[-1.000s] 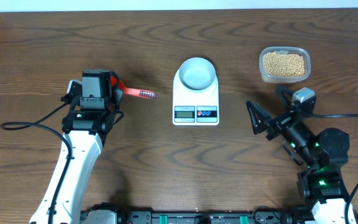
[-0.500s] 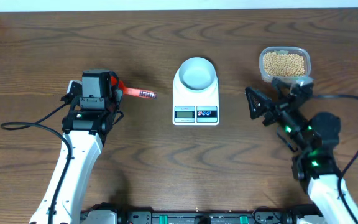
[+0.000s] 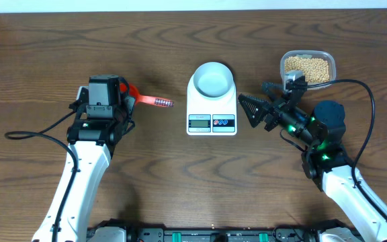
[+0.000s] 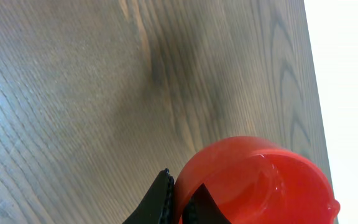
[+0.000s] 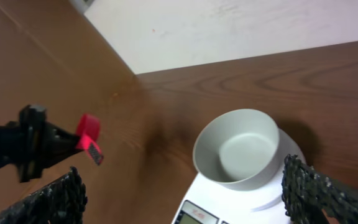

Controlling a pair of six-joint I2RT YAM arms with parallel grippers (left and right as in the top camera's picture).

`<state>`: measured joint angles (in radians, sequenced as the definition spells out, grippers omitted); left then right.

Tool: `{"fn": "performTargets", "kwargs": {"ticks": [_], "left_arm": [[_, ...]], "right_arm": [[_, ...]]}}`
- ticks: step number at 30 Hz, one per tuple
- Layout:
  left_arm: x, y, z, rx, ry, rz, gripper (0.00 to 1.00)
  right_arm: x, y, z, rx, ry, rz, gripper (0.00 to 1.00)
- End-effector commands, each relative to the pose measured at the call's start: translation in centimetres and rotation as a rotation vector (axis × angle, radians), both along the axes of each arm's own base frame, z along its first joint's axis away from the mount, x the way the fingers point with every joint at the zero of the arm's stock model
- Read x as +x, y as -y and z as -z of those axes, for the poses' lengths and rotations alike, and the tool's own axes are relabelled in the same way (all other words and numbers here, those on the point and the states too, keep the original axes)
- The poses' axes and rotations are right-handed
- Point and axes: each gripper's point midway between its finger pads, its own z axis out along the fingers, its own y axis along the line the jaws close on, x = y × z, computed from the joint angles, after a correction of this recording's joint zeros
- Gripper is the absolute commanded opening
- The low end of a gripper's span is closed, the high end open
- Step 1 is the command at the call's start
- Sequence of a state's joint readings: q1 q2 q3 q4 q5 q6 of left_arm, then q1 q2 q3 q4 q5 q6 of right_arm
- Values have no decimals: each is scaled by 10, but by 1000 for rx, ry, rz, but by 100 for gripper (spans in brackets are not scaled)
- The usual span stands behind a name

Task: Scoop item into bowl and weigh 50g on scale
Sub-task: 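Carry the scoop toward the scale while the right gripper approaches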

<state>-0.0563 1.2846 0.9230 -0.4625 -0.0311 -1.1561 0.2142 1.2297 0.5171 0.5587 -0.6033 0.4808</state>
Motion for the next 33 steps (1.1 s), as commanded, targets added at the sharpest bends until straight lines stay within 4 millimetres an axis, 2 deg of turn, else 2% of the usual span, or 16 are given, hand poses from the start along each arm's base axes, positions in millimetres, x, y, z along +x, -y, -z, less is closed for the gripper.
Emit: {"fn": "performTargets", "kwargs": {"ticks": [1, 11, 15, 21, 24, 27, 33], "left_arm": [[0, 9, -1, -42, 4, 24, 7], [2, 17, -4, -79, 17, 54, 7], [2, 20, -4, -95, 17, 66, 7], [12, 42, -16, -189, 76, 148, 7], [16, 51, -23, -228, 108, 184, 7], [21, 60, -29, -228, 142, 211, 7], [34, 92, -50, -193, 257, 285, 7]], "right_arm": [[-10, -13, -12, 65, -33, -87, 99], [-4, -9, -13, 71, -31, -45, 99], [-5, -14, -13, 68, -31, -45, 97], [-13, -32, -12, 62, -30, -69, 92], [-16, -39, -13, 62, -26, -81, 87], [-16, -41, -13, 60, -25, -73, 85], [-23, -51, -17, 67, -8, -109, 84]]}}
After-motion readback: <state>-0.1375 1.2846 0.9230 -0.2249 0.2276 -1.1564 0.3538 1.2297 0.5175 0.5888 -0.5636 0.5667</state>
